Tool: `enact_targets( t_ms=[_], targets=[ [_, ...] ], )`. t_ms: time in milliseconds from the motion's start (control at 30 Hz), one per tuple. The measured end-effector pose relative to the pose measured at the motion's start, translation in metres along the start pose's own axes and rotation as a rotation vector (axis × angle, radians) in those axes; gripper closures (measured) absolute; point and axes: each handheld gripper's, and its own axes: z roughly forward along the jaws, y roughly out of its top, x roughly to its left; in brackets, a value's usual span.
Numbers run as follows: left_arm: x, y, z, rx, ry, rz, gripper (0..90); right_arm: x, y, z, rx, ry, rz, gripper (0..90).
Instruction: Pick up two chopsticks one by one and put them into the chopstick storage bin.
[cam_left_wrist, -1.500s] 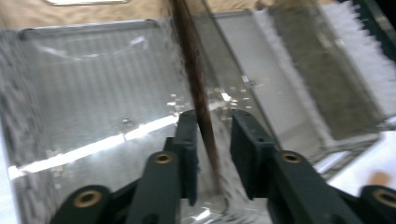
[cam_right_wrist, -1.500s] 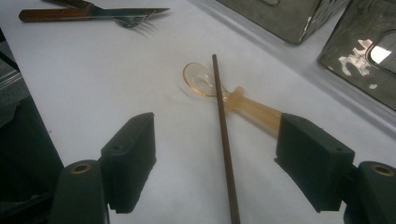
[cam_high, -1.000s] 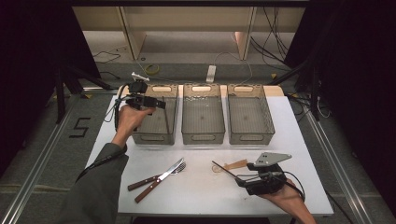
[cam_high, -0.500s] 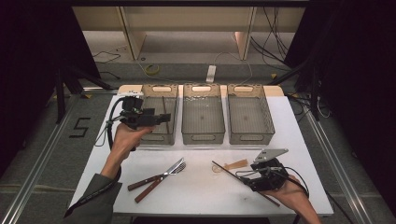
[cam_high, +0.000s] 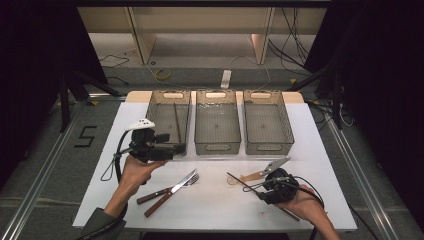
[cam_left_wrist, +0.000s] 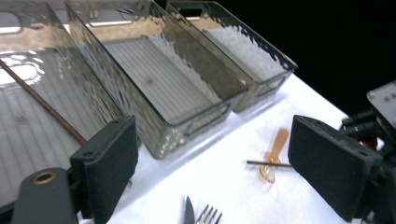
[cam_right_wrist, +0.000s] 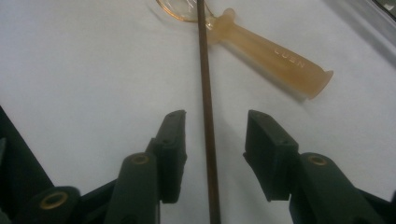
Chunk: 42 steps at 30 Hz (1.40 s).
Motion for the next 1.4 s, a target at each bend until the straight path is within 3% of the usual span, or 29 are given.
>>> enact_targets(
  t_ms=[267, 500, 867, 1400],
  targets=[
    [-0.013, -0.026, 0.005, 0.01, -0.004, 0.031, 15.5, -0.001, 0.002, 0.006, 0.043, 0.017, -0.012, 64.6],
    [-0.024, -0.036, 0.007, 0.012, -0.004, 0.101, 15.6, 0.002, 0.005, 0.01, 0.086, 0.019, -0.035, 69.9],
    [-0.027, -0.042, 0.004, 0.026, -0.012, 0.1, 15.6, 0.0, 0.006, 0.015, 0.126, 0.017, -0.039, 77.8],
    [-0.028, -0.045, 0.005, 0.036, -0.001, 0.097, 15.6, 0.003, 0.008, 0.017, 0.137, 0.005, -0.062, 85.5]
  ],
)
